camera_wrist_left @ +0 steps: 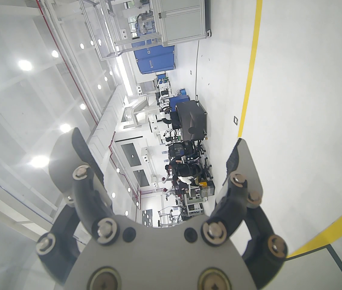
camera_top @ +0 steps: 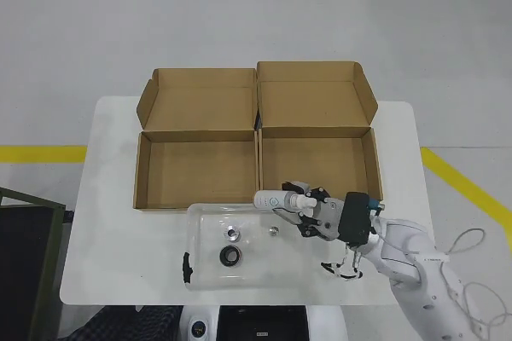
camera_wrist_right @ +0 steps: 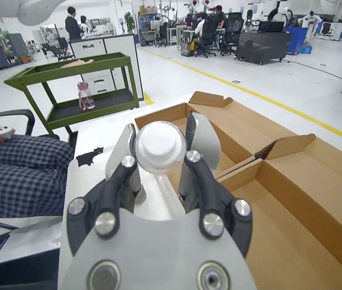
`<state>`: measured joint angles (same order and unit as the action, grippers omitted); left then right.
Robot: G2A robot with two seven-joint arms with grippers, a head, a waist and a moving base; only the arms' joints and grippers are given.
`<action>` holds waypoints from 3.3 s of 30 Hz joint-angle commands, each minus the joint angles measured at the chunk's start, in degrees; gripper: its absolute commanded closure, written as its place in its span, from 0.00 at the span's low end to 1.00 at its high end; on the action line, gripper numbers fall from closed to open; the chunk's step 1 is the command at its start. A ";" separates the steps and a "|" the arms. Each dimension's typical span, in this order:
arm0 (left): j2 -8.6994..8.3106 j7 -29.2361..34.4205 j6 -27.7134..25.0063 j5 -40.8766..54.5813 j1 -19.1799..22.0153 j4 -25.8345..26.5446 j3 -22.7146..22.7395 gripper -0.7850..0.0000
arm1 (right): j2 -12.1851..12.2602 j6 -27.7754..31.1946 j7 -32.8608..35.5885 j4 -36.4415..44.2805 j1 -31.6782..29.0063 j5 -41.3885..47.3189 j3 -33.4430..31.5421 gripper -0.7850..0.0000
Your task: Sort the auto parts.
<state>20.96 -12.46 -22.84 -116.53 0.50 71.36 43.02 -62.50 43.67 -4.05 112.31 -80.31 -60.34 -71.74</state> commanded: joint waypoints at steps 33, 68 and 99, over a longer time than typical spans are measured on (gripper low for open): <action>0.00 0.00 0.00 0.00 0.00 0.00 0.00 0.00 | -1.34 -11.85 2.98 -2.78 5.98 -3.27 0.44 1.00; 0.00 0.00 0.00 0.00 0.00 0.00 0.00 0.00 | -4.93 -18.04 22.85 -24.63 25.80 -6.78 13.36 1.00; 0.00 0.00 0.00 0.00 0.00 0.00 0.00 0.00 | -5.47 -16.19 24.33 -21.80 26.60 -7.62 11.76 0.00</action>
<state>20.96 -12.46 -22.84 -116.53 0.50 71.36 43.02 -68.15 26.83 19.48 88.88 -53.32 -67.98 -59.40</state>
